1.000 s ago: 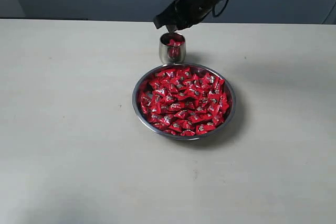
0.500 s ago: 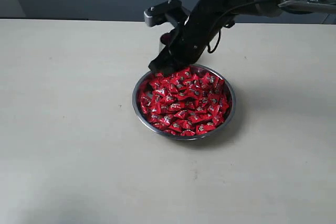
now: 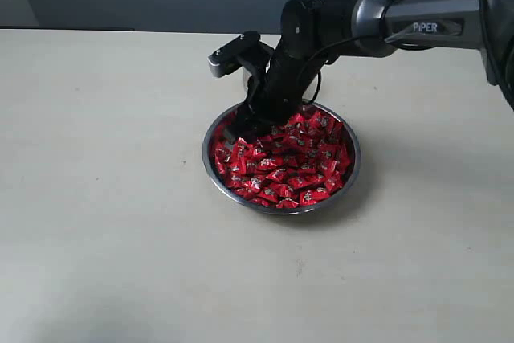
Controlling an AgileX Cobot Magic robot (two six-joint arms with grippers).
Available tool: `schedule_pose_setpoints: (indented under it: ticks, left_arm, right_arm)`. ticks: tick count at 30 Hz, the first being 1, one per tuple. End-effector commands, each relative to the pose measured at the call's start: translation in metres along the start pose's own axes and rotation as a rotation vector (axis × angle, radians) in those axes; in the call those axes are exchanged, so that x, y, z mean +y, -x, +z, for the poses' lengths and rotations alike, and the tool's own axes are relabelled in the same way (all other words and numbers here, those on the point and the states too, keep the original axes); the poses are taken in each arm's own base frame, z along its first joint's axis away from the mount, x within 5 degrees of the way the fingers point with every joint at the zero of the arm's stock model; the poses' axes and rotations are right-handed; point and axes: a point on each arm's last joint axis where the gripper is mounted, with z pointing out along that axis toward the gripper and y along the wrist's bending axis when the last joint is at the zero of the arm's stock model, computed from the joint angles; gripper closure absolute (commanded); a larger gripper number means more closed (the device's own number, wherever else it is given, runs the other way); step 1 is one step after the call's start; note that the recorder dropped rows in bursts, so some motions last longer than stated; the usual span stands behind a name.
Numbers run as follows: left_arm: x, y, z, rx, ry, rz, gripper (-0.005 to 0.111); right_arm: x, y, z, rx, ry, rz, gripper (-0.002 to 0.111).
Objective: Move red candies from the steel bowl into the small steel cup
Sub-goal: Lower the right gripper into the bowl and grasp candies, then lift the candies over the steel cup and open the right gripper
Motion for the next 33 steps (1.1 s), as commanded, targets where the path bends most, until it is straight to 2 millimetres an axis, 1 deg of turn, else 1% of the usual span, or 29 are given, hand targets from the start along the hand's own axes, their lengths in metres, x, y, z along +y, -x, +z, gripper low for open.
schedule_pose_setpoints:
  ticks: [1, 2, 4, 6, 8, 9, 14, 17, 22, 27, 33]
  left_arm:
    - [0.0, 0.003, -0.001, -0.019, -0.006, 0.002, 0.106]
    - [0.0, 0.003, -0.001, -0.019, -0.006, 0.002, 0.106]
    - [0.0, 0.003, -0.001, -0.019, -0.006, 0.002, 0.106]
    - [0.0, 0.003, -0.001, -0.019, -0.006, 0.002, 0.106]
    - [0.0, 0.003, -0.001, -0.019, -0.006, 0.002, 0.106]
    - [0.0, 0.003, -0.001, -0.019, -0.006, 0.002, 0.106]
    - [0.0, 0.003, -0.001, -0.019, -0.006, 0.002, 0.106]
    - [0.0, 0.003, -0.001, -0.019, -0.006, 0.002, 0.106]
    - [0.0, 0.003, -0.001, -0.019, -0.006, 0.002, 0.106]
    - [0.0, 0.003, -0.001, -0.019, -0.006, 0.002, 0.106]
    - [0.0, 0.003, -0.001, -0.019, -0.006, 0.002, 0.106]
  right_arm:
    - [-0.005, -0.003, 0.005, 0.012, -0.04, -0.003, 0.067]
    - [-0.005, -0.003, 0.006, 0.014, -0.039, -0.002, 0.067]
    - [-0.005, -0.003, 0.006, 0.014, -0.039, -0.002, 0.072]
    - [-0.005, -0.003, 0.006, 0.013, -0.038, -0.001, 0.086]
    - [-0.005, -0.003, 0.006, 0.017, -0.036, -0.001, 0.104]
    - [-0.005, -0.004, 0.006, 0.019, -0.036, 0.005, 0.109]
    - [-0.004, -0.005, 0.002, 0.036, -0.028, 0.017, 0.108]
    - [-0.003, -0.001, -0.011, 0.015, -0.033, 0.017, 0.108]
    - [-0.001, 0.008, -0.04, -0.044, -0.046, 0.011, 0.108]
    - [-0.003, 0.016, -0.062, -0.126, -0.094, -0.016, 0.108]
    - [-0.012, 0.032, -0.066, -0.301, -0.178, 0.011, 0.108]
